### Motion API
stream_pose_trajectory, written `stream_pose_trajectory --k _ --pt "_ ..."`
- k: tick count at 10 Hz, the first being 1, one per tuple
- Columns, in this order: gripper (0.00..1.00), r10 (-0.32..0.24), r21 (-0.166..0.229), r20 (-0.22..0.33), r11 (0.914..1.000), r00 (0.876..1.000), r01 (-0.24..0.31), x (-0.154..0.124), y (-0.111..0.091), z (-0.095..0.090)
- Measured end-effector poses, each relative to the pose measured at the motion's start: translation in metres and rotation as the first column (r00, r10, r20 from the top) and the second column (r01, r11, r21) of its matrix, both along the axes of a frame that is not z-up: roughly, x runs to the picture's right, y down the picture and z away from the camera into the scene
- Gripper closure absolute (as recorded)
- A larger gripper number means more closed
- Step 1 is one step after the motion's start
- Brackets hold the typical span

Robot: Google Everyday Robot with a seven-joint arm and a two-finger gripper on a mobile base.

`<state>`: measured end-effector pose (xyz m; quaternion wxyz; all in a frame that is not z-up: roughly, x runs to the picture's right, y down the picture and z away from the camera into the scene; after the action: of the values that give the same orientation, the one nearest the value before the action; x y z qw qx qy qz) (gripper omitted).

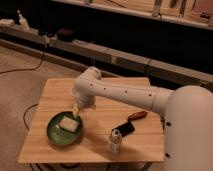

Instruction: Drag the ceramic bowl in a circle

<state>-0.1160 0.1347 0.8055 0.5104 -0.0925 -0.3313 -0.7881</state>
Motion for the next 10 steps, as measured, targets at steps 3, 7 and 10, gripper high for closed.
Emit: stream_pose_trajectory --k 3,7,10 --pt "0.35 -0.121 0.049 0.034 0.9917 0.992 0.119 -0.023 0.02 0.014" --pt "0.45 -0.067 -0.005 -0.049 0.9977 0.997 0.067 -0.016 0.031 0.032" --pt "0.55 -0.063 -0.041 -0.135 0.9975 0.989 0.058 0.005 0.034 0.044"
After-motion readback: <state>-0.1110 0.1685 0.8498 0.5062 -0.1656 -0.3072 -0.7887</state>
